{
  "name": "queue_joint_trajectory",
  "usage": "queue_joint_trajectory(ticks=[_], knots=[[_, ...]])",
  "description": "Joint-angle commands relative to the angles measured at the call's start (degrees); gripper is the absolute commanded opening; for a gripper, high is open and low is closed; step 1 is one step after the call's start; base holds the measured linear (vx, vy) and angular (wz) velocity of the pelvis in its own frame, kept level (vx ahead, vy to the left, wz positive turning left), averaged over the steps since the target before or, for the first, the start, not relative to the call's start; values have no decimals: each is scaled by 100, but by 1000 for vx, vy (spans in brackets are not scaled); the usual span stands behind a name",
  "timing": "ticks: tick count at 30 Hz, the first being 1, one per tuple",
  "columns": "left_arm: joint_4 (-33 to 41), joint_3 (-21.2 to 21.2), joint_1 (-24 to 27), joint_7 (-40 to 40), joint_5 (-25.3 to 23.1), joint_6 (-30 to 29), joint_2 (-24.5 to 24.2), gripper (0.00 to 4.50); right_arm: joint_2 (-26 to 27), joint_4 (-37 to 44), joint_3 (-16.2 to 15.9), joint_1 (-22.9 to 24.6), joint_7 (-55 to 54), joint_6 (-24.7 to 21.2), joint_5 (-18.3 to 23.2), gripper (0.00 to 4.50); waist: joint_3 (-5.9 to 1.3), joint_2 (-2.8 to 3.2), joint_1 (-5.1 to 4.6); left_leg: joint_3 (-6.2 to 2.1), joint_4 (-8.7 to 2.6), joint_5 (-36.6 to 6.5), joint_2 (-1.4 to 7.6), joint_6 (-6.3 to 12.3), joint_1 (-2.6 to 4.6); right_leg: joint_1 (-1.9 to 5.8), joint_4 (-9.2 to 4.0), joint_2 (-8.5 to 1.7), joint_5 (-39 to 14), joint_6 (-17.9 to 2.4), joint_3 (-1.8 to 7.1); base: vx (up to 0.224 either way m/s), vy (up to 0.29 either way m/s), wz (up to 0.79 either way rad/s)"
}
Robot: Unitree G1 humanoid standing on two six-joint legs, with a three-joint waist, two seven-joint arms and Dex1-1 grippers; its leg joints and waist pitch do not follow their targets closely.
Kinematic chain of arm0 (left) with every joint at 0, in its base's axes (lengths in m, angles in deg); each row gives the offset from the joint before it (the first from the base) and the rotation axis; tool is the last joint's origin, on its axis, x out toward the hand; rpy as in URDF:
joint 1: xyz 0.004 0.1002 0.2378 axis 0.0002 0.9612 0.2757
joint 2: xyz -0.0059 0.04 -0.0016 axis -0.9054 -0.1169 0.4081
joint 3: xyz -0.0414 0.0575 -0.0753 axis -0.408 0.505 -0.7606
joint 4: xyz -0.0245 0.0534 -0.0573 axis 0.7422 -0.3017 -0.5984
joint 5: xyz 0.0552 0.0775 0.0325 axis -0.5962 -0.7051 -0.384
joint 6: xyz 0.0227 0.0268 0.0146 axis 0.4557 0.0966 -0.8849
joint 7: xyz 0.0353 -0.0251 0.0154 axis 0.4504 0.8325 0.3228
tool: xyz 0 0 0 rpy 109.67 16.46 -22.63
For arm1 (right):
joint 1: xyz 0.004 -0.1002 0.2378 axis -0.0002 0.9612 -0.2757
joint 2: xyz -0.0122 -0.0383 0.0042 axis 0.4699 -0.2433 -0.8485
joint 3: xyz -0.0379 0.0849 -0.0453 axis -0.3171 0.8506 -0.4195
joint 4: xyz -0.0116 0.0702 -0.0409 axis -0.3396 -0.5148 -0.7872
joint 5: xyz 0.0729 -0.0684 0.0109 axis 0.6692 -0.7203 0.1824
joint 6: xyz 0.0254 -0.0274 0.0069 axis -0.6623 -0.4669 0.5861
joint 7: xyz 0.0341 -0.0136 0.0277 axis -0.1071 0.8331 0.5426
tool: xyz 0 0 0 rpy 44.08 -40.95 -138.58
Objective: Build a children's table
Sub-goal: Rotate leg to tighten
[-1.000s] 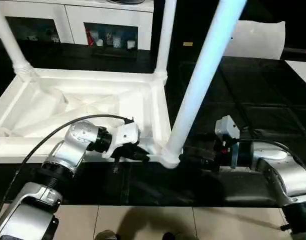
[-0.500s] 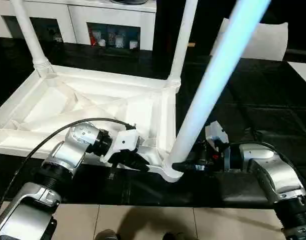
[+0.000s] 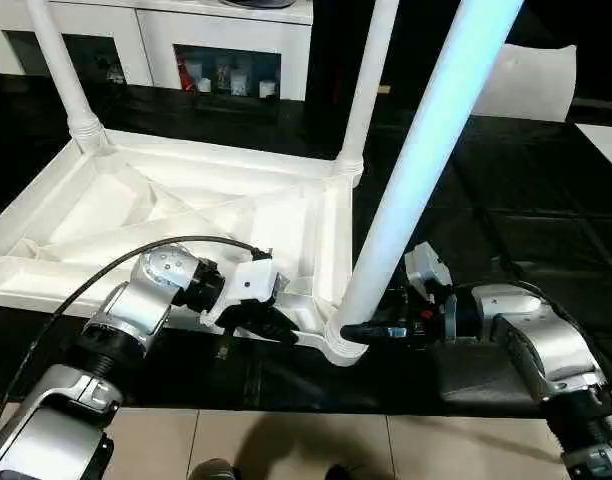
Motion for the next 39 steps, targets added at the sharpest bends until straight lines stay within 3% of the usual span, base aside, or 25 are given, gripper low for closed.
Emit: queue_joint_trajectory(ticks=[1,2,4,5,7,9,10,12,13,17,19,21,22,23,26,27,30,35,37,39], knots=[[141,132,10,-336,-44,-151,268,0,171,194,8,132,-291,-229,182,200,-283,-24,-49,-65,-444,-1147,301,255,55,229,-461,-513,-2208,-1031,325,0,0,0],[153,81,-15,-767,-179,-347,377,0,405,361,73,261,-884,-357,82,200,-279,-6,-55,-71,-457,-1177,299,226,45,227,-462,-512,-2275,-1004,327,0,0,0],[155,60,-30,-926,-222,-436,427,0,496,402,84,296,-1112,-398,18,199,-254,-25,-106,-98,-469,-1483,276,100,62,210,-535,-523,-2937,-795,301,0,0,0],[246,-84,-64,-1439,-209,-873,685,0,773,488,64,393,-1771,-500,-253,199,-250,-6,-121,-102,-469,-1512,279,46,69,198,-544,-524,-3061,-749,306,0,0,0],[352,-211,-126,-2136,-268,-1454,1070,0,1208,592,62,495,-2612,-800,-498,198,-236,-47,-175,-133,-466,-1674,248,-4,70,179,-619,-530,-3615,-512,274,0,0,0],[364,-315,-208,-2864,-339,-1940,1532,0,1827,615,133,490,-3505,-1099,-624,197,-221,-27,-235,-148,-465,-1791,238,-66,87,127,-662,-525,-3816,-433,260,0,0,0],[347,-349,-235,-3070,-353,-2034,1662,0,2011,588,164,460,-3764,-1163,-664,196,-232,-16,-289,-164,-468,-1826,233,-84,73,138,-669,-526,-3869,-396,249,0,0,0],[289,-379,-314,-3499,-427,-2143,1933,0,2444,439,235,319,-4420,-1263,-804,196,-230,-8,-342,-194,-498,-1917,230,-63,50,167,-698,-524,-3856,-337,215,0,0,0],[263,-390,-347,-3637,-461,-2195,2018,0,2593,351,259,240,-4619,-1288,-830,195,-256,27,-374,-200,-496,-1964,222,-49,68,162,-703,-521,-3728,-354,217,0,0,0],[196,-480,-485,-4197,-639,-2461,2288,0,3164,-120,388,-241,-5374,-1253,-922,195,-266,29,-490,-187,-487,-2030,197,26,63,129,-705,-511,-3513,-434,246,0,0,0],[228,-487,-550,-4351,-758,-2599,2345,0,3349,-287,455,-470,-5550,-1122,-975,195,-294,46,-517,-174,-495,-1797,214,91,18,160,-649,-502,-2988,-559,276,0,0,0],[287,-449,-557,-4321,-841,-2631,2320,0,3353,-249,448,-494,-5483,-956,-1069,195,-331,52,-492,-140,-481,-1504,227,156,5,191,-595,-501,-2367,-715,300,0,0,0],[291,-441,-554,-4305,-846,-2621,2309,0,3348,-233,454,-483,-5465,-940,-1065,251,-343,44,-487,-121,-473,-1267,222,219,-18,222,-537,-488,-1923,-851,313,0,0,0],[307,-404,-535,-4231,-850,-2572,2258,0,3300,-165,465,-422,-5372,-856,-1053,265,-356,50,-469,-100,-457,-1088,223,287,-7,233,-503,-490,-1592,-974,321,0,0,0],[404,-347,-379,-3935,-767,-2386,2058,0,2874,56,415,-69,-4926,-528,-1052,271,-379,42,-419,-68,-422,-800,221,458,-5,273,-462,-502,-1177,-1123,329,17,-8,2],[424,-327,-313,-3817,-768,-2234,1963,0,2705,143,440,61,-4729,-411,-1007,304,-399,16,-389,-74,-427,-616,223,539,-24,312,-433,-500,-1030,-1168,315,0,0,0],[469,-334,-166,-3555,-732,-1996,1715,0,2320,300,559,268,-4399,-180,-965,318,-408,25,-337,-57,-417,-473,235,654,-24,320,-414,-501,-890,-1244,321,0,0,0],[384,-420,-26,-3008,-577,-1369,1284,0,1629,478,984,485,-3774,253,-827,364,-428,14,-318,-61,-412,-563,239,589,-36,373,-426,-493,-1106,-1193,312,0,0,0],[331,-418,0,-2846,-552,-1198,1169,0,1441,535,1051,537,-3465,307,-725,398,-427,24,-325,-54,-406,-620,243,565,-24,355,-431,-485,-1210,-1168,314,0,0,0],[222,-332,29,-2568,-542,-890,973,0,1139,505,1077,572,-3153,470,-708,404,-428,20,-318,-55,-405,-713,243,558,-5,334,-452,-476,-1372,-1148,301,0,0,0]])
